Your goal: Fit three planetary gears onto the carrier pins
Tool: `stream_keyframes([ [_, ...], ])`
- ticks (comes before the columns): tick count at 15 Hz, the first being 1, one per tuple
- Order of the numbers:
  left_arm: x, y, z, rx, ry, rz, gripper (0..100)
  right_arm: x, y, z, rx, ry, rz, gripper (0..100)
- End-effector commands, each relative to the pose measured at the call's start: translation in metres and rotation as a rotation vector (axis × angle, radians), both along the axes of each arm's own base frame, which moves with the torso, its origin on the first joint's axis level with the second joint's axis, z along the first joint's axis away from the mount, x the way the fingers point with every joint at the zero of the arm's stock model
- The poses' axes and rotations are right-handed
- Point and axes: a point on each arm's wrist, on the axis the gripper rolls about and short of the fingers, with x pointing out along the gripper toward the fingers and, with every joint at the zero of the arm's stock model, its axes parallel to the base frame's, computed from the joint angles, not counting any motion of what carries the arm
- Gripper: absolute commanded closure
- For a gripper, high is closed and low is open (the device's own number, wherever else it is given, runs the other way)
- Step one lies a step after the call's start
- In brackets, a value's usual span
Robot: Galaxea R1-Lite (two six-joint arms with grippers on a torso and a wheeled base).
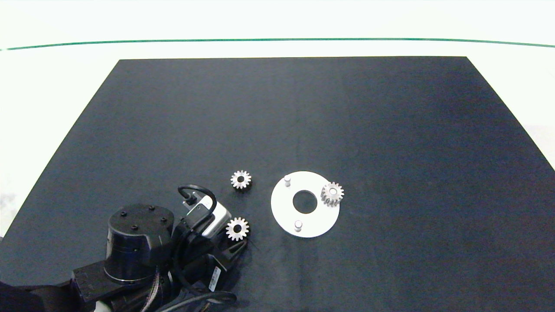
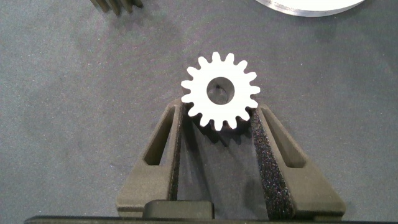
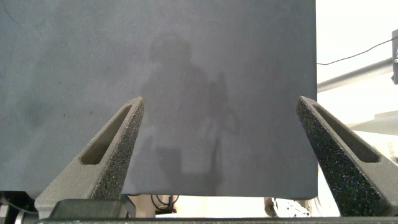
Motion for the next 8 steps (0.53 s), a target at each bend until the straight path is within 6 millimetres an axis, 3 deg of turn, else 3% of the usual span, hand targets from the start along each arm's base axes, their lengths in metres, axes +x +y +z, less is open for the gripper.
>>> stream_keyframes([
  [1, -0.001, 0.001, 0.004, -0.013, -0.019, 0.002, 77, 0.0, 0.0, 0.0, -0.003, 0.003, -0.002, 0],
  [8, -0.006, 0.005, 0.015, -0.036, -0.051, -0.001, 90, 0.001, 0.0, 0.0, -0.005, 0.005, -0.003, 0],
])
